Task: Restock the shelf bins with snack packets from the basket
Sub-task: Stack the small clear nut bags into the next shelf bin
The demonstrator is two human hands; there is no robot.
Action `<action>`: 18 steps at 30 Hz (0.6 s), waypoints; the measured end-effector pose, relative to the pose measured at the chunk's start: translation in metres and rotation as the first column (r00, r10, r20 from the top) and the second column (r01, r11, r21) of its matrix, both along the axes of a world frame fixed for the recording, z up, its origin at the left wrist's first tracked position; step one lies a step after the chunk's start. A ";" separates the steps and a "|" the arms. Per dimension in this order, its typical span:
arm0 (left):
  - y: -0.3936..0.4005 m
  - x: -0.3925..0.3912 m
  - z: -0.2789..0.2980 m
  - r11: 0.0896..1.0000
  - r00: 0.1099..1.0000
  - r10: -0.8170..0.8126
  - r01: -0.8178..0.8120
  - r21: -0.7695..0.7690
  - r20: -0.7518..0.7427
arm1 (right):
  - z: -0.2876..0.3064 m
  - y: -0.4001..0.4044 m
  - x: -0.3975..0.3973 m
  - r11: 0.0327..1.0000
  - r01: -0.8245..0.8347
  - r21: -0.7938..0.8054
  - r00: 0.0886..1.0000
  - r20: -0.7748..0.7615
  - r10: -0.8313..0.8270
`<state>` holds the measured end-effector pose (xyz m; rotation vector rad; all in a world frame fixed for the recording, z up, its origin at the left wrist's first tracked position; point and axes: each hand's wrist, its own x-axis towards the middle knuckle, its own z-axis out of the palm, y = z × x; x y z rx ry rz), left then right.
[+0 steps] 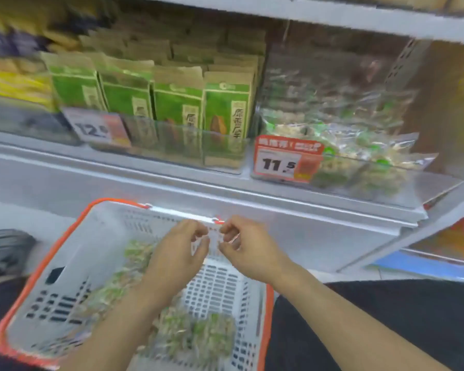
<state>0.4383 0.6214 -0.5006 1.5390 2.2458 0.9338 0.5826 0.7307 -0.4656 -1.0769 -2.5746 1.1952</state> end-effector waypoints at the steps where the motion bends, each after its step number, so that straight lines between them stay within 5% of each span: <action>1: -0.019 -0.015 -0.028 0.994 0.999 0.040 -0.039 -0.104 0.010 | -0.021 -0.008 -0.010 0.998 -0.050 -0.022 0.995 0.083 0.052; 4: -0.064 -0.051 -0.086 0.920 0.986 0.159 -0.126 -0.371 0.059 | -0.073 -0.025 -0.035 0.969 -0.146 -0.200 0.944 0.265 0.197; 9: -0.094 -0.082 -0.125 0.786 0.953 0.302 -0.231 -0.574 0.030 | -0.142 -0.045 -0.053 0.914 -0.109 -0.390 0.872 0.404 0.277; 14: -0.099 -0.096 -0.154 0.674 0.946 0.307 -0.292 -0.678 -0.102 | -0.189 -0.055 -0.060 0.890 -0.029 -0.455 0.826 0.491 0.278; 18: -0.102 -0.094 -0.168 0.677 0.948 0.261 -0.316 -0.665 -0.185 | -0.204 -0.070 -0.071 0.834 0.061 -0.548 0.823 0.500 0.268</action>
